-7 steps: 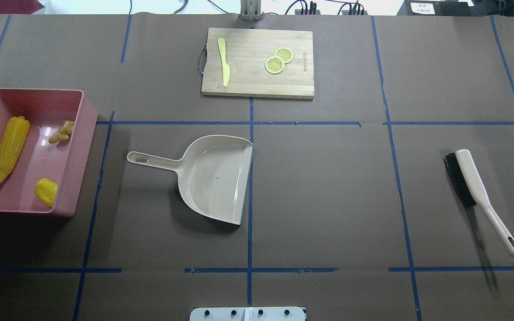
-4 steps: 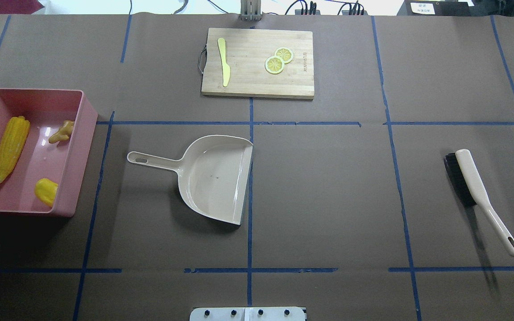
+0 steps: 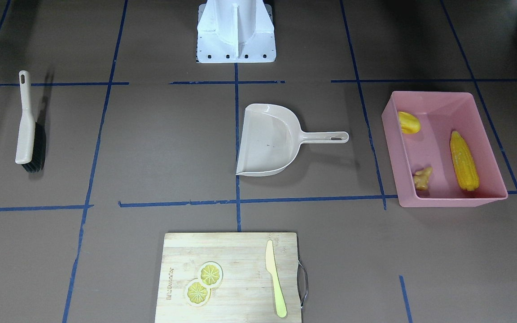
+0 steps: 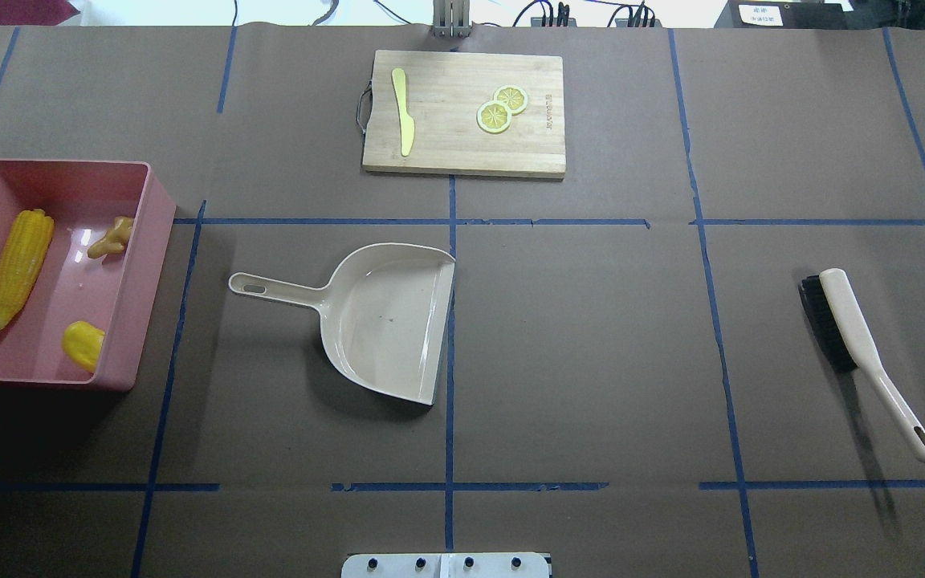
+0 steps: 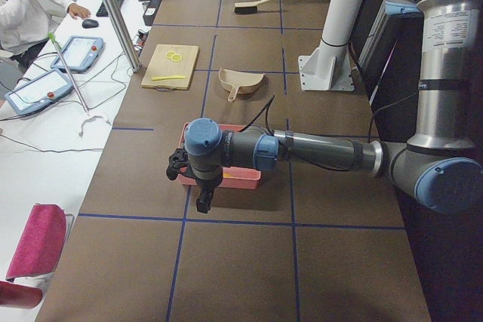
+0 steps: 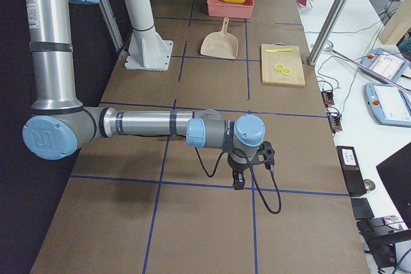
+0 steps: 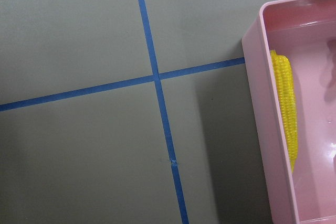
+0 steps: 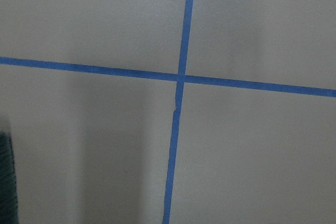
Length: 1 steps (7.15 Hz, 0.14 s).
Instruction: Sweep and dump trash into bin
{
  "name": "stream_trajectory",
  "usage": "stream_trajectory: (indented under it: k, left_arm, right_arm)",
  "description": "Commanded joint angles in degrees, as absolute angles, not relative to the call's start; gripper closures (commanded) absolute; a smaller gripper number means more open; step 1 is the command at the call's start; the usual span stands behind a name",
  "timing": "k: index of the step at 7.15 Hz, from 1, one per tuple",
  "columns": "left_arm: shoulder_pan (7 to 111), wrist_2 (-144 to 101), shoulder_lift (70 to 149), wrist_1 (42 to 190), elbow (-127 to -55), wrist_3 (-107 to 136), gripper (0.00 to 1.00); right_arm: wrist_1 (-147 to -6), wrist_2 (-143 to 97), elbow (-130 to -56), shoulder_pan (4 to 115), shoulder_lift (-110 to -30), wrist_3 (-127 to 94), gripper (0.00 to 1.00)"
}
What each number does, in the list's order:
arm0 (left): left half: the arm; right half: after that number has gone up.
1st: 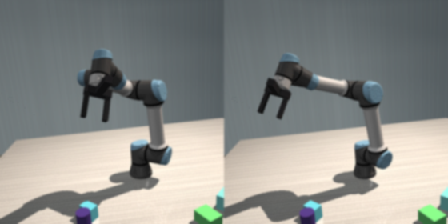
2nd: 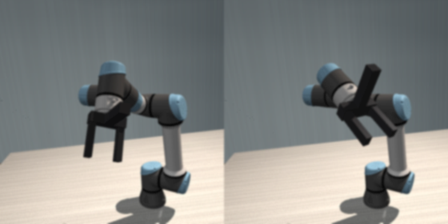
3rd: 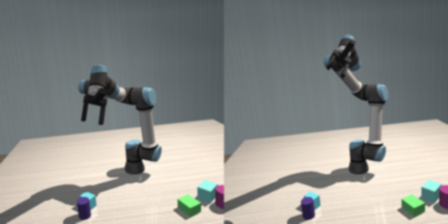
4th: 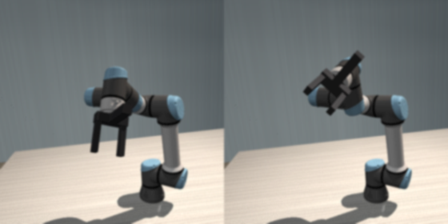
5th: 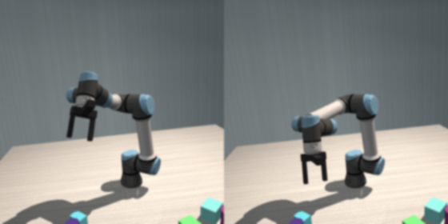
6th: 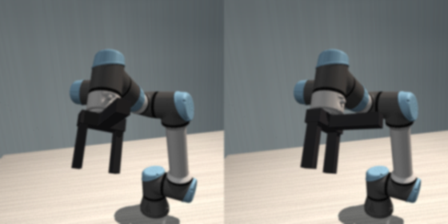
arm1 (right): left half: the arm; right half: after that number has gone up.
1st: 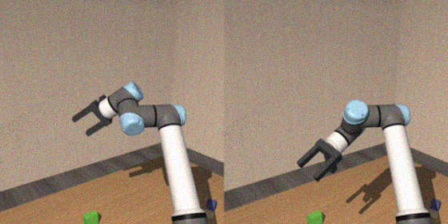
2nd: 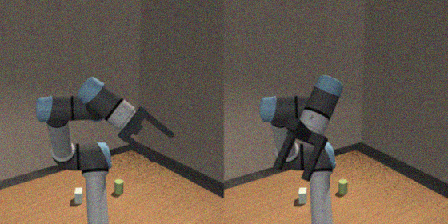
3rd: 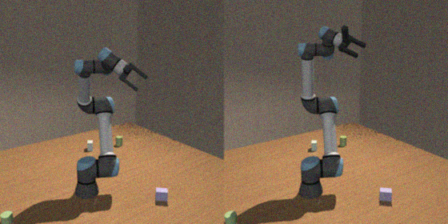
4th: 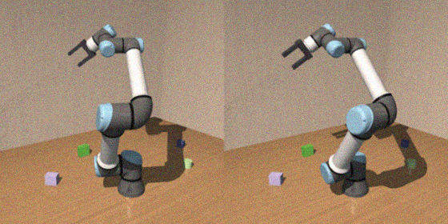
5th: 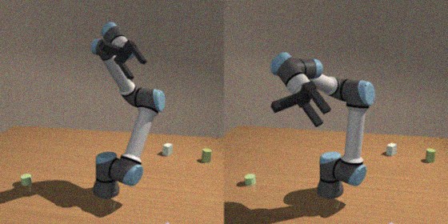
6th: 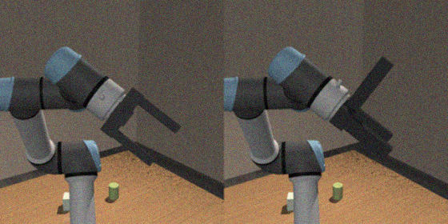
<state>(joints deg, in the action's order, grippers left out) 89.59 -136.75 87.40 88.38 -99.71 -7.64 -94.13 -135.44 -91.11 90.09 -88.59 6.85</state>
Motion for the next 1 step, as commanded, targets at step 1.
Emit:
stream_trajectory:
  k: [1]
  left_arm:
    - [89.65, -136.76, 87.54, 88.42, -100.2, -7.65, 0.0]
  right_arm:
    - [-94.13, -135.44, -90.71, 90.09, -88.59, 6.86, 0.0]
